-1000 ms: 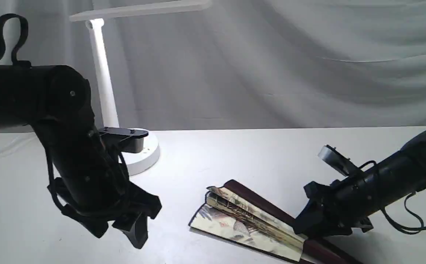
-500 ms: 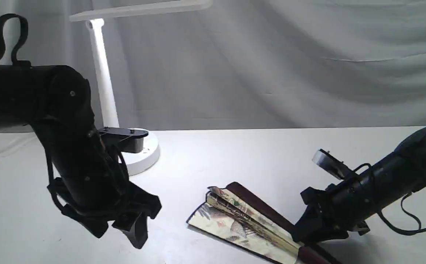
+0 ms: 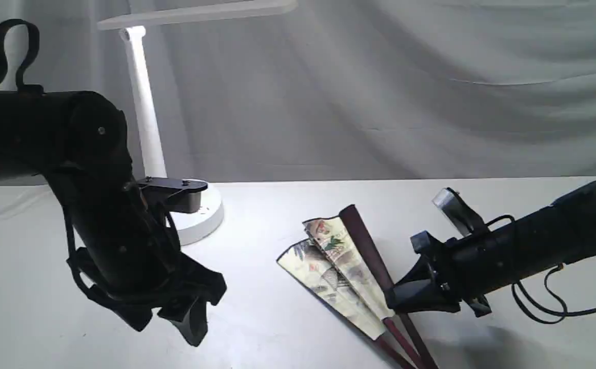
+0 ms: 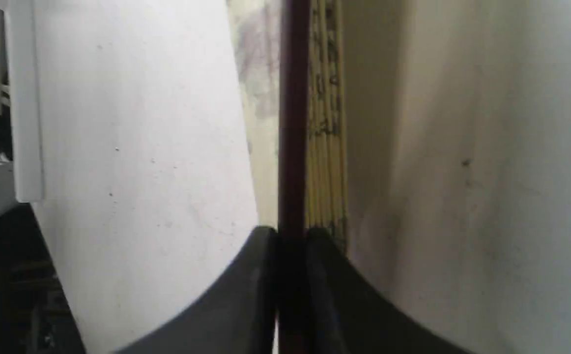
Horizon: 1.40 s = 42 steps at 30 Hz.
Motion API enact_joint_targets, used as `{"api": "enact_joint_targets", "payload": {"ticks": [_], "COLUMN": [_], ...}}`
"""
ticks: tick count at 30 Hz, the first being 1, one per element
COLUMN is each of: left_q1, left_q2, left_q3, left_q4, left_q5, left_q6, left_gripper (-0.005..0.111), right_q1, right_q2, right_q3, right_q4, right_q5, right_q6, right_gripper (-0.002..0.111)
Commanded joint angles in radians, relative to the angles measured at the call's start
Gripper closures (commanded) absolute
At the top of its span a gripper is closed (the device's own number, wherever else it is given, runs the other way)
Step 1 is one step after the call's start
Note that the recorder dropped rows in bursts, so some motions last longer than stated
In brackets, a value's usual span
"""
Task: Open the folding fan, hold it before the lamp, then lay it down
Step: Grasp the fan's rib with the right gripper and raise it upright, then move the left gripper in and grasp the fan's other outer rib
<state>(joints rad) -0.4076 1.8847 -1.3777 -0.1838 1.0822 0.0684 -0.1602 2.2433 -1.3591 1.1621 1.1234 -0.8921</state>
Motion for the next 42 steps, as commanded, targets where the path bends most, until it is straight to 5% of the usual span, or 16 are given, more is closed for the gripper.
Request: {"api": "enact_joint_targets", "payload": {"ticks": [1, 8, 13, 20, 30, 42], "left_q1": [0.000, 0.000, 0.000, 0.000, 0.000, 0.000], "left_q2": [-0.013, -0.013, -0.013, -0.064, -0.160, -0.187], "left_q3": [0.005, 0.005, 0.005, 0.005, 0.026, 0.324], "left_q4": [-0.008, -0.008, 0.019, 0.008, -0.016, -0.079], "left_q5": [-0.056, -0.126, -0.104, -0.147, -0.339, -0.849], "left_q6": [0.053, 0.067, 0.069, 0.103, 0.181, 0.200], "left_gripper": [0.043, 0.047, 0.074, 0.094, 0.094, 0.094], "right_q1": [0.000, 0.000, 0.000, 0.000, 0.000, 0.000], "right_q2": [-0.002, -0.002, -0.002, -0.004, -0.019, -0.098], "right_q3": [-0.004, -0.004, -0.004, -0.004, -0.004, -0.004], "right_q4": [0.076, 0.165, 0.218, 0.261, 0.261, 0.276], "right_q5": [0.042, 0.098, 0.098, 0.098, 0.098, 0.098], "right_q6": [-0.016, -0.019, -0.019, 0.005, 0.033, 0.014], "right_gripper": [0.108, 0.108, 0.108, 0.108, 0.108, 0.108]}}
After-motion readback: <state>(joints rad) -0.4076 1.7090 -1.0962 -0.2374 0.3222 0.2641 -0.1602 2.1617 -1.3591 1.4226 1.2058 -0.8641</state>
